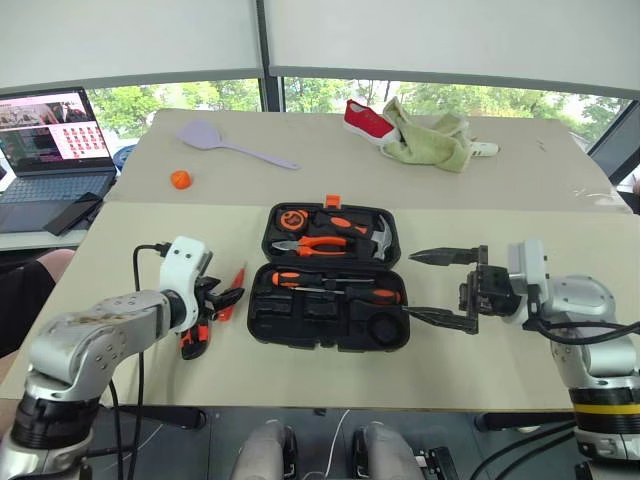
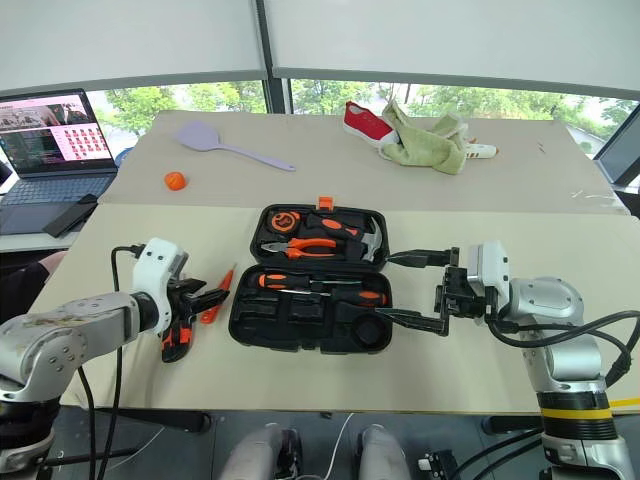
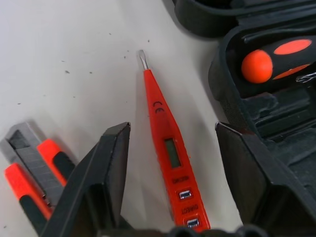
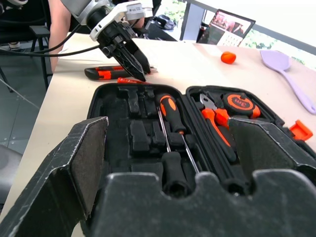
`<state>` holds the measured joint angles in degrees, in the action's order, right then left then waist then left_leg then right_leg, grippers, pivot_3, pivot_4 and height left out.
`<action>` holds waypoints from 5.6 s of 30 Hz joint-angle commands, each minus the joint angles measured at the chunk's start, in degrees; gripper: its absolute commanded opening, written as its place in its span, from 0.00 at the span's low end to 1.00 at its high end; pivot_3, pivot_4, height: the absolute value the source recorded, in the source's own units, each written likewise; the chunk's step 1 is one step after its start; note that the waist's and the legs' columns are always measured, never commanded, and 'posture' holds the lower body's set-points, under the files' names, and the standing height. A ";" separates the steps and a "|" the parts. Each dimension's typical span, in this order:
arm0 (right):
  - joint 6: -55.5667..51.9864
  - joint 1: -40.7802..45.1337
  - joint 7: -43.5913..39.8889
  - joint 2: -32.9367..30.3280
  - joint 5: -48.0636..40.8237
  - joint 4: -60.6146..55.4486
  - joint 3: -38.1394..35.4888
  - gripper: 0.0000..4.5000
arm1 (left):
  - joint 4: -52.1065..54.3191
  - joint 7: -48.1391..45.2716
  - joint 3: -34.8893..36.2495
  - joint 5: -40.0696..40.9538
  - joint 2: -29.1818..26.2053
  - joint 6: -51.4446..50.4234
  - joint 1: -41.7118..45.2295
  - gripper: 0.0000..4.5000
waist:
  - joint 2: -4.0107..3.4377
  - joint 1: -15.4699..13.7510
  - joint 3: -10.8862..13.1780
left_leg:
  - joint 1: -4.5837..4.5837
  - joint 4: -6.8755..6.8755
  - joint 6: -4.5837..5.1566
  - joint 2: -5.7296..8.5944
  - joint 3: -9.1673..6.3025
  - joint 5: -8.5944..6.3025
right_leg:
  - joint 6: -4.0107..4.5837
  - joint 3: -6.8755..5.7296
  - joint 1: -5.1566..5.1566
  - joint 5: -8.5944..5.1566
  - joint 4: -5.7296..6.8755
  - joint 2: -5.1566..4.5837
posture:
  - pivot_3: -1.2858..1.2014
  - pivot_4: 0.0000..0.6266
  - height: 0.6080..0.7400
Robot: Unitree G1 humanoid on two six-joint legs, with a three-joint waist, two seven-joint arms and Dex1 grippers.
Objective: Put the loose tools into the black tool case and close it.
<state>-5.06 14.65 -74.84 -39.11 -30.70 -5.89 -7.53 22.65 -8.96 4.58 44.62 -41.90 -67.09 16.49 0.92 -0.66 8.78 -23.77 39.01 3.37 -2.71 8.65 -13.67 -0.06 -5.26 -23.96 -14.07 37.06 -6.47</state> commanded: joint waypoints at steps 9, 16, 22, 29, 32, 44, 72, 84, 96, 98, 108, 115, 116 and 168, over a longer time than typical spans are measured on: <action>-1.38 -1.90 1.65 -0.82 -2.28 -4.59 -1.53 1.00 | -3.85 -0.05 -5.28 -7.69 4.02 -4.56 1.43 0.64 | 0.03 -0.03 0.02 | 0.14 0.00 0.01 0.00 -0.01 0.01 | 0.00 0.00 0.15 0.00 0.00 -0.02 | 0.52 0.24 1.00; -1.33 -2.01 2.21 -0.88 -2.25 -4.82 -1.35 1.00 | -3.10 -0.18 -1.35 -11.96 6.24 0.30 -1.06 0.24 | 0.00 0.02 0.00 | 0.82 -0.10 -0.18 -0.03 -0.05 -0.25 | -0.01 0.04 0.79 -0.02 -0.11 -0.07 | 0.52 0.24 1.00; -1.34 -2.36 2.43 -1.13 -2.21 -4.84 -1.52 1.00 | 0.62 -3.93 6.40 -11.23 7.58 8.29 -2.17 0.18 | 0.10 -0.01 0.06 | 0.64 -0.08 -0.16 -0.05 -0.08 -0.19 | 0.01 -0.02 0.67 -0.02 -0.11 -0.09 | 0.52 0.24 1.00; -1.32 -3.21 2.45 -2.23 -2.58 -4.96 -2.62 1.00 | 1.18 -28.25 8.47 -12.46 0.93 31.19 -7.16 0.18 | 0.12 0.00 0.09 | 0.55 -0.09 -0.18 -0.05 -0.10 -0.21 | 0.02 -0.10 0.65 -0.02 -0.26 -0.12 | 0.52 0.24 1.00; -1.26 -3.39 2.35 -2.71 -2.82 -4.88 -2.90 1.00 | -1.55 -37.07 7.43 -12.68 -1.93 37.23 -6.77 0.18 | 0.11 -0.15 0.09 | 0.49 -0.09 -0.30 -0.04 -0.09 -0.31 | 0.04 -0.14 0.58 -0.02 -0.27 -0.17 | 0.52 0.24 1.00; -2.08 -6.96 3.10 -4.45 -3.69 -7.27 -4.93 1.00 | -17.60 -62.75 -16.46 -30.23 -5.54 57.20 11.19 0.18 | 0.10 -0.21 0.12 | 0.36 -0.07 0.25 0.01 -0.05 -0.16 | -0.01 -0.20 0.55 -0.03 -0.35 -0.03 | 0.52 0.24 1.00; -5.20 -10.59 6.41 -4.75 -4.78 -12.11 -6.16 1.00 | -20.51 -62.95 -25.54 -43.49 3.81 50.24 19.19 0.36 | 0.14 -0.03 0.14 | 0.02 0.12 0.33 0.00 -0.04 -0.16 | -0.15 -0.16 0.28 -0.07 -0.23 0.03 | 0.52 0.24 1.00; -5.36 -10.08 6.31 -4.69 -4.62 -11.34 -5.19 1.00 | -18.20 -56.16 -15.58 -36.44 7.21 53.76 14.69 0.58 | 0.15 0.04 0.15 | 0.02 0.20 0.33 0.00 -0.06 -0.16 | -0.15 -0.15 0.28 -0.06 -0.15 0.02 | 0.52 0.24 1.00; -4.95 -10.04 6.59 -4.19 -4.29 -10.43 -4.94 1.00 | -23.61 -56.25 -17.12 -38.02 7.92 65.27 9.77 0.02 | 0.16 -0.07 0.15 | 0.02 0.21 0.33 0.02 -0.06 -0.16 | -0.14 -0.17 0.29 -0.05 -0.14 -0.01 | 0.52 0.24 1.00; -4.94 -10.11 6.79 -4.04 -4.25 -10.67 -4.78 1.00 | -24.99 -55.61 -17.22 -38.63 8.42 67.06 9.37 0.02 | 0.16 -0.09 0.15 | 0.02 0.21 0.33 0.02 -0.06 -0.16 | -0.14 -0.17 0.29 -0.05 -0.14 -0.01 | 0.52 0.24 1.00; -4.76 -10.26 7.43 -3.60 -4.05 -11.04 -4.35 1.00 | -27.21 -55.92 -16.74 -37.97 9.21 69.60 9.52 0.02 | 0.15 -0.08 0.15 | 0.02 0.21 0.34 0.02 -0.06 -0.16 | -0.14 -0.18 0.30 -0.05 -0.13 -0.01 | 0.52 0.24 1.00; -4.50 -10.38 7.86 -3.03 -3.81 -11.14 -4.13 1.00 | -28.71 -55.92 -17.42 -39.74 8.17 68.55 9.78 0.02 | 0.15 -0.06 0.15 | 0.02 0.21 0.33 0.02 -0.06 -0.16 | -0.14 -0.18 0.30 -0.05 -0.12 -0.01 | 0.52 0.24 1.00; -4.48 -10.31 7.88 -2.97 -3.77 -11.08 -4.07 1.00 | -28.89 -55.81 -17.54 -39.85 8.24 68.33 9.76 0.02 | 0.15 -0.06 0.15 | 0.02 0.21 0.33 0.02 -0.06 -0.16 | -0.14 -0.18 0.30 -0.05 -0.12 -0.01 | 0.52 0.24 1.00; -5.11 -11.71 10.06 -3.14 -4.64 -13.09 -4.20 1.00 | -26.86 -54.67 -13.17 -31.52 13.14 75.57 6.77 0.02 | 0.10 -0.66 0.12 | 0.44 0.22 0.83 0.02 -0.09 -0.46 | -0.17 -0.21 0.75 -0.03 -0.20 -0.12 | 0.52 0.24 1.00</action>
<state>-10.27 3.18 -64.97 -41.84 -34.47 -17.01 -10.16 -7.76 -63.17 -10.08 10.09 -28.94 7.68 22.77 1.02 -1.32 8.90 -23.37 39.23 4.20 -2.70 8.56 -14.13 -0.23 -5.47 -23.24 -14.11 36.85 -6.57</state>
